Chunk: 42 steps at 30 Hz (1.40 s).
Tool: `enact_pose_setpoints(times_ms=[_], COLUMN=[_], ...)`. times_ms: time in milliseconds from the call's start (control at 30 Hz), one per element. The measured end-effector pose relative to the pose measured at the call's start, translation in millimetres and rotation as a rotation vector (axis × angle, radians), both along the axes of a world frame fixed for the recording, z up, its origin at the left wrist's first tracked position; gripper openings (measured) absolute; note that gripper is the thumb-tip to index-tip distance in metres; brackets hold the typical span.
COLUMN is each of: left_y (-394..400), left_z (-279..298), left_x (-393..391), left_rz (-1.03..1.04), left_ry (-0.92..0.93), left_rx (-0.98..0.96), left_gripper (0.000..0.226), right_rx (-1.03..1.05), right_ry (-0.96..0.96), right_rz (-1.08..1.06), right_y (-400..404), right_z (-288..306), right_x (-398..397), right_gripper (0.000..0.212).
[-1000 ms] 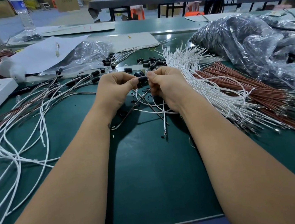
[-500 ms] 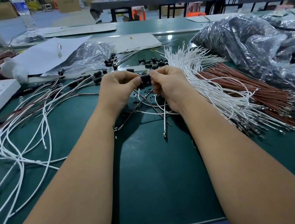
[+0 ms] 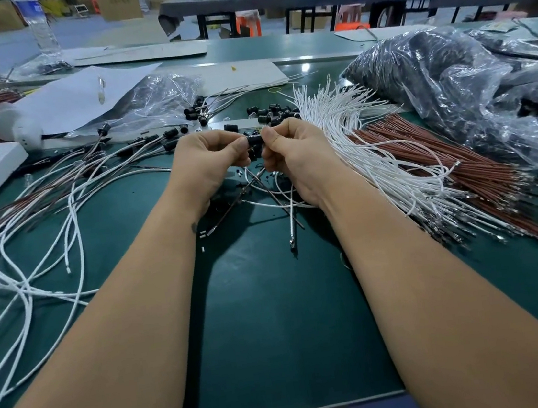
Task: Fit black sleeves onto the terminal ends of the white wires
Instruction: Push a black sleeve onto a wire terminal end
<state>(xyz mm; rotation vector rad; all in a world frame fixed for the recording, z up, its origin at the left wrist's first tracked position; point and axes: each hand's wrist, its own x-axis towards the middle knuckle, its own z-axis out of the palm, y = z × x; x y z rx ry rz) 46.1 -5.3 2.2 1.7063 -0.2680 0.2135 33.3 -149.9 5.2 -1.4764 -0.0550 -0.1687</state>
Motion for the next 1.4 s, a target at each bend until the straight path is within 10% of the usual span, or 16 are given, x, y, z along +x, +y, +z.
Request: enact_pose_setpoints(times_ms=[567,1000,1400], left_y=[-4.6,1.9,103.2], left_z=[3.7,20.3,42.9], left_x=[-1.5,-9.7,24.8], left_rz=[0.051,0.133,0.832], left_ry=[-0.076,-0.305,-0.259], left_rx=[-0.051,0.62,1.028], left_gripper=[0.016,0.023,0.032], right_rx=[0.433,0.36,0.01], right_ry=[0.057,-0.156,-0.128], right_rz=[0.085,-0.206,-0.242], right_y=[9.7,-4.2,6.7], right_z=[5.9,8.4,11.5], right_x=[0.0,-7.5,-14.0], right_gripper=[0.036,0.012,0.018])
